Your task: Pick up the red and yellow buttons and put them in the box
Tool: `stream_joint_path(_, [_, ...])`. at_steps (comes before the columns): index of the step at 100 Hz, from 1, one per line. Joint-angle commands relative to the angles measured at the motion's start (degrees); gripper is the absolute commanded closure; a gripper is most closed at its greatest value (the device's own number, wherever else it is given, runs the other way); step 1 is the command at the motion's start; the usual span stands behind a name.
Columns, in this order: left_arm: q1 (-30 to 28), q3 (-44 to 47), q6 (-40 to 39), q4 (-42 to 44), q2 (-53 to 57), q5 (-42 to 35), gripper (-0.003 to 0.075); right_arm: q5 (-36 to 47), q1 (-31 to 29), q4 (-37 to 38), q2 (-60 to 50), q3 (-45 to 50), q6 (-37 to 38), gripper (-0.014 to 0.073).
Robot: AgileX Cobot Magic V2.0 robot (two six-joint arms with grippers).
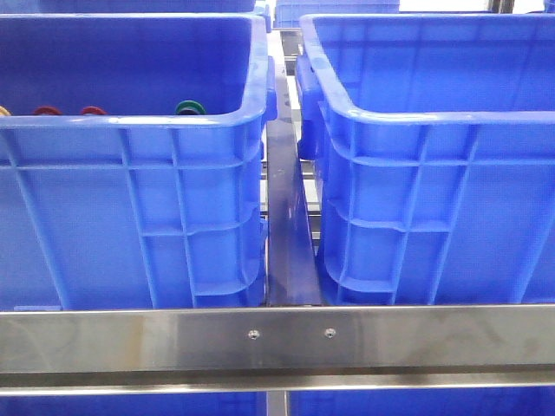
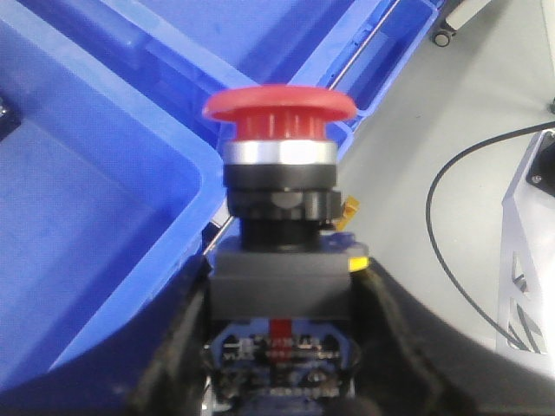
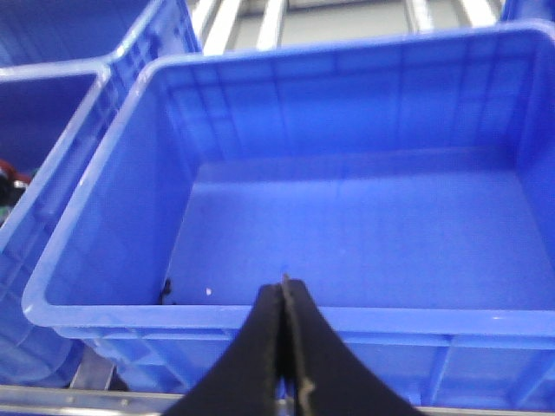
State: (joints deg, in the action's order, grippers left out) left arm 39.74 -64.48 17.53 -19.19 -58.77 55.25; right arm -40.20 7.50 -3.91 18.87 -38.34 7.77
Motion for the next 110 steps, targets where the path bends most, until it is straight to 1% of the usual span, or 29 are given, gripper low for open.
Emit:
stream_joint_path(1, [0.4, -1.5, 0.1, -1.9, 0.6, -3.4, 0.0739, 1.0, 0.0, -0.1, 4.8, -4.6, 0.1, 0.0660])
stream_joint_path(8, [0.4, -1.5, 0.1, -1.9, 0.6, -3.4, 0.0739, 1.3, 0.0, -0.1, 7.5, -5.3, 0.1, 0.0640])
stream_joint_path(15, [0.4, -1.5, 0.1, -1.9, 0.6, -3.4, 0.0739, 1.5, 0.0, -1.0, 9.9, -5.3, 0.1, 0.0552])
stream_joint_path(20, [0.4, -1.5, 0.1, -1.9, 0.6, -3.4, 0.0739, 1.5, 0.0, -3.0, 11.3, -5.3, 0.1, 0.0452])
stream_joint_path(21, [0.4, -1.5, 0.1, -1.9, 0.6, -3.4, 0.0739, 1.5, 0.0, -3.4, 11.7, -5.3, 0.1, 0.0419])
stream_joint_path(25, [0.4, -1.5, 0.1, -1.9, 0.6, -3.4, 0.0739, 1.7, 0.0, -6.1, 12.7, -5.3, 0.1, 0.0316])
stream_joint_path(27, [0.4, -1.5, 0.1, -1.9, 0.6, -3.4, 0.0739, 1.7, 0.0, -7.6, 13.0, -5.3, 0.0, 0.0283])
stream_joint_path(32, [0.4, -1.5, 0.1, -1.9, 0.6, -3.4, 0.0739, 1.9, 0.0, -11.2, 14.1, -5.3, -0.6, 0.0163])
stream_joint_path(34, [0.4, -1.5, 0.1, -1.9, 0.6, -3.4, 0.0739, 1.9, 0.0, -12.9, 14.3, -5.3, -1.4, 0.0139])
stream_joint_path(35, [0.4, -1.5, 0.1, -1.9, 0.6, -3.4, 0.0739, 1.9, 0.0, -14.0, 14.7, -5.3, -2.1, 0.0110])
stream_joint_path(39, [0.4, -1.5, 0.1, -1.9, 0.6, -3.4, 0.0739, 1.9, 0.0, -17.2, 15.3, -5.3, -4.2, 0.0078])
stream_joint_path(42, [0.4, -1.5, 0.1, -1.9, 0.6, -3.4, 0.0739, 1.9, 0.0, -20.2, 15.8, -5.3, -5.9, 0.0064])
stream_joint_path(43, [0.4, -1.5, 0.1, -1.9, 0.6, -3.4, 0.0739, 1.9, 0.0, -22.7, 16.2, -5.3, -6.7, 0.0060])
stream_joint_path(44, [0.4, -1.5, 0.1, -1.9, 0.6, -3.4, 0.0739, 1.9, 0.0, -22.7, 16.3, -5.3, -7.2, 0.0060])
stream_joint_path(48, [0.4, -1.5, 0.1, -1.9, 0.6, -3.4, 0.0739, 2.1, 0.0, -29.4, 17.4, -5.3, -10.3, 0.0062])
stream_joint_path(49, [0.4, -1.5, 0.1, -1.9, 0.6, -3.4, 0.0739, 2.1, 0.0, -29.4, 17.6, -5.3, -10.9, 0.0062])
stream_joint_path(55, [0.4, -1.5, 0.1, -1.9, 0.6, -3.3, 0.0739, 2.1, 0.0, -39.8, 19.4, -5.3, -16.7, 0.0062])
stream_joint_path(56, [0.4, -1.5, 0.1, -1.9, 0.6, -3.3, 0.0739, 1.9, 0.0, -42.3, 20.1, -5.3, -19.4, 0.0062])
stream_joint_path(57, [0.4, -1.5, 0.1, -1.9, 0.6, -3.3, 0.0739, 1.9, 0.0, -43.6, 20.1, -5.3, -19.4, 0.0062])
stream_joint_path(59, [0.4, -1.5, 0.1, -1.9, 0.6, -3.3, 0.0739, 1.5, 0.0, -47.5, 20.9, -5.3, -22.1, 0.0062])
stream_joint_path(60, [0.4, -1.5, 0.1, -1.9, 0.6, -3.3, 0.0739, 1.1, 0.0, -50.2, 21.5, -5.3, -23.9, 0.0062])
stream_joint_path(63, [0.4, -1.5, 0.1, -1.9, 0.6, -3.3, 0.0739, 0.2, 0.0, -54.2, 22.7, -5.3, -27.6, 0.0062])
stream_joint_path(65, [0.4, -1.5, 0.1, -1.9, 0.6, -3.2, 0.0739, -0.7, 0.0, -59.5, 23.6, -5.3, -30.4, 0.0062])
stream_joint_path(69, [0.4, -1.5, 0.1, -1.9, 0.6, -3.2, 0.0739, -2.3, 0.0, -65.6, 25.0, -5.3, -34.9, 0.0062])
stream_joint_path(71, [0.4, -1.5, 0.1, -1.9, 0.6, -3.0, 0.0739, -3.9, 0.0, -70.0, 26.1, -5.3, -38.0, 0.0062])
stream_joint_path(78, [0.4, -1.5, 0.1, -1.9, 0.6, -2.7, 0.0739, -7.6, 0.0, -78.7, 29.0, -5.3, -43.9, 0.0062])
stream_joint_path(89, [0.4, -1.5, 0.1, -1.9, 0.6, -2.3, 0.0739, -11.2, 0.4, -85.1, 32.3, -5.3, -47.2, 0.0062])
stream_joint_path(101, [0.4, -1.5, 0.1, -1.9, 0.6, -2.0, 0.0739, -11.7, 2.6, -87.5, 34.9, -5.3, -48.3, 0.0062])
stream_joint_path(110, [0.4, -1.5, 0.1, -1.9, 0.6, -2.0, 0.0739, -11.3, 5.7, -89.7, 36.4, -5.5, -49.8, 0.0062])
